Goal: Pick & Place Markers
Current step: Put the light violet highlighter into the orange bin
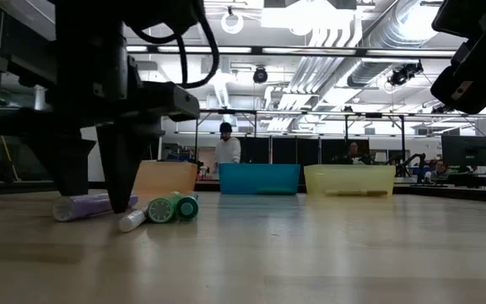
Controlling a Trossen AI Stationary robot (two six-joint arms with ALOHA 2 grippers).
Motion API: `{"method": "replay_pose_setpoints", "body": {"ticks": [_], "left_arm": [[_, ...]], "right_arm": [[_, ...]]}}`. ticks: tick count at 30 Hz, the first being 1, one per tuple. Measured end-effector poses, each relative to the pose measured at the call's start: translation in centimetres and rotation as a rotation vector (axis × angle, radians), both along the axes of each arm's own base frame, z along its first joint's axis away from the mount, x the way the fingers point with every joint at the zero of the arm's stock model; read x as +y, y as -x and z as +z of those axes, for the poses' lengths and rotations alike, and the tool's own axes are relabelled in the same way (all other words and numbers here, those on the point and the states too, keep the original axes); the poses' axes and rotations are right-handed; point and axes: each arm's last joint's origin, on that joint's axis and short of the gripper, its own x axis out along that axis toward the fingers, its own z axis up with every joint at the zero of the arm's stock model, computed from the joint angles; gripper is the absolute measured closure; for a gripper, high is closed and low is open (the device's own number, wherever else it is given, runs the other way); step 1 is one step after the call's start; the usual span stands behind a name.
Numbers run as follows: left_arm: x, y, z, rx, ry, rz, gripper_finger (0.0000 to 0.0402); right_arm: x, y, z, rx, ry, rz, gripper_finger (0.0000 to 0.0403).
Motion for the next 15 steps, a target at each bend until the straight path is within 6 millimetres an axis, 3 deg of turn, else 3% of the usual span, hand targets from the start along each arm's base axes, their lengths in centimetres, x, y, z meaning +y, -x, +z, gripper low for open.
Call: {"method": "replay_pose_setpoints", "body": {"ticks": [10, 15], "left_arm": [[-0.7, -0.8, -1.7, 0.159, -0.028, -0.067, 0.0206], [-0.6, -0.7, -1.9, 0.163, -0.029, -0.067, 0.0246]], "right_arm": [[0.0, 0.0, 0.0, 0.000, 0.000, 0.000, 0.0356], [0.0, 0.0, 0.0, 0.000, 0.000, 0.000, 0.0354]]}}
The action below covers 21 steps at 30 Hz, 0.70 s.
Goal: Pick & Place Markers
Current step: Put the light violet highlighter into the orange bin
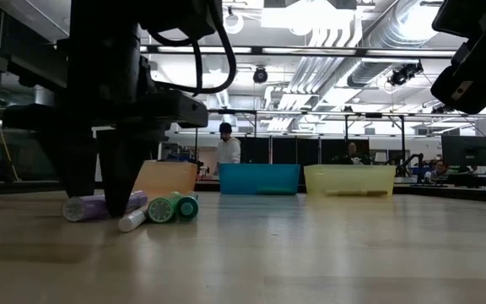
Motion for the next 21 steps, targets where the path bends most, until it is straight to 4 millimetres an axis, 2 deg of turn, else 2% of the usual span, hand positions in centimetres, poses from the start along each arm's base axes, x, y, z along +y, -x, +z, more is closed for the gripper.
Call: {"method": "replay_pose_setpoints", "body": {"ticks": [5, 8, 15, 21], "left_arm": [[0.0, 0.0, 0.0, 0.004, 0.008, -0.025, 0.0316], [0.0, 0.0, -0.1, -0.003, 0.013, -0.029, 0.0343], [0.0, 0.0, -0.1, -0.003, -0.010, -0.030, 0.0343], [0.2, 0.4, 1.4, -0.045, -0.034, -0.056, 0.0343]], "right_arm": [[0.0, 0.0, 0.0, 0.000, 0.000, 0.000, 0.0350], [0.0, 0.0, 0.0, 0.000, 0.000, 0.000, 0.0352], [0.0, 0.0, 0.0, 0.000, 0.000, 0.000, 0.0356], [0.0, 0.0, 0.0, 0.000, 0.000, 0.000, 0.0351]]}}
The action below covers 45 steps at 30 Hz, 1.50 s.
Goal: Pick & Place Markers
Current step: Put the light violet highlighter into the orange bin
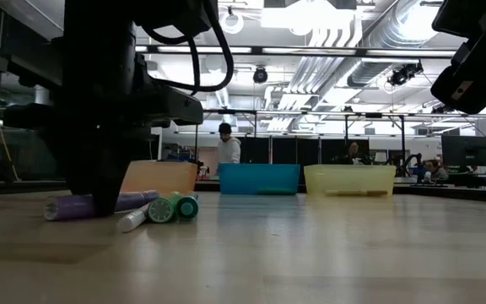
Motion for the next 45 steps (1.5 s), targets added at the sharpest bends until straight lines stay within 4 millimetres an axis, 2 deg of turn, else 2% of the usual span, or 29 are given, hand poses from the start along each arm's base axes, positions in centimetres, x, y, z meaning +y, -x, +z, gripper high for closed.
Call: {"method": "replay_pose_setpoints", "body": {"ticks": [4, 7, 15, 19, 24, 28, 33, 36, 39, 41, 43, 45], "left_arm": [[0.6, 0.8, 1.5, -0.021, -0.078, -0.010, 0.0343], [0.8, 0.8, 3.6, -0.118, -0.090, -0.020, 0.0343], [1.1, 0.6, 7.7, -0.276, -0.168, -0.095, 0.0343], [1.2, -0.6, 10.1, -0.358, -0.200, -0.148, 0.0343], [2.5, -2.2, 13.4, -0.442, -0.251, -0.222, 0.0343], [3.9, -2.8, 14.4, -0.447, -0.307, -0.277, 0.0343], [6.1, -1.3, 16.7, -0.425, -0.392, -0.329, 0.0343], [7.1, 0.3, 17.4, -0.330, -0.449, -0.395, 0.0343], [8.4, 1.4, 18.7, -0.307, -0.497, -0.439, 0.0343], [9.1, 2.9, 19.2, -0.227, -0.509, -0.493, 0.0343], [9.9, 3.3, 19.7, -0.212, -0.534, -0.528, 0.0343], [10.7, 4.3, 19.6, -0.121, -0.535, -0.591, 0.0343]], "right_arm": [[0.0, 0.0, 0.0, 0.000, 0.000, 0.000, 0.0351], [0.0, 0.0, 0.0, 0.000, 0.000, 0.000, 0.0353], [0.0, -0.1, 0.1, -0.011, -0.005, 0.000, 0.0355], [0.0, -0.1, 0.2, -0.018, -0.008, 0.000, 0.0351], [0.0, -0.1, 0.2, -0.021, -0.010, 0.000, 0.0352], [0.0, -0.1, 0.2, -0.022, -0.010, 0.000, 0.0356], [0.0, -0.1, 0.2, -0.022, -0.010, 0.000, 0.0356], [0.0, -0.1, 0.2, -0.022, -0.011, 0.000, 0.0353], [0.0, -0.1, 0.2, -0.022, -0.011, 0.000, 0.0350], [0.0, -0.1, 0.2, -0.022, -0.010, 0.000, 0.0351], [0.0, -0.1, 0.2, -0.022, -0.011, 0.000, 0.0352], [0.0, -0.1, 0.2, -0.022, -0.011, 0.000, 0.0354]]}}
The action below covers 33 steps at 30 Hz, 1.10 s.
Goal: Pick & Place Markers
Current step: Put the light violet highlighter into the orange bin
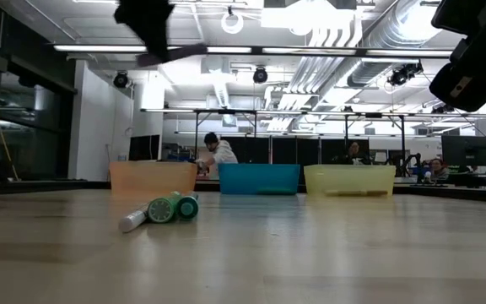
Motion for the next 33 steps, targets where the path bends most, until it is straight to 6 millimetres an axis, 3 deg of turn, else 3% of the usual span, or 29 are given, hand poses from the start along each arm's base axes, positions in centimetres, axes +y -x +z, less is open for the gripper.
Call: {"method": "replay_pose_setpoints", "body": {"ticks": [6, 13, 21, 30, 33], "left_arm": [[3.1, 1.2, -0.2, 0.159, -0.057, -0.091, 0.0343], [6.4, 1.4, -2.2, 0.303, -0.039, -0.197, 0.0343], [9.4, 1.5, -5.1, 0.314, 0.011, -0.230, 0.0343], [13.7, 2.7, -5.2, 0.372, -0.014, -0.247, 0.0343], [15.6, 2.5, -6.1, 0.411, -0.024, -0.280, 0.0343]], "right_arm": [[0.0, 0.0, 0.0, 0.000, 0.000, 0.000, 0.0356], [0.0, 0.0, 0.0, 0.000, 0.000, 0.000, 0.0350], [0.0, 0.0, 0.0, 0.000, 0.000, 0.000, 0.0356], [0.0, 0.0, 0.0, 0.001, 0.000, 0.000, 0.0351], [0.0, 0.0, 0.0, 0.001, 0.000, 0.000, 0.0350]]}}
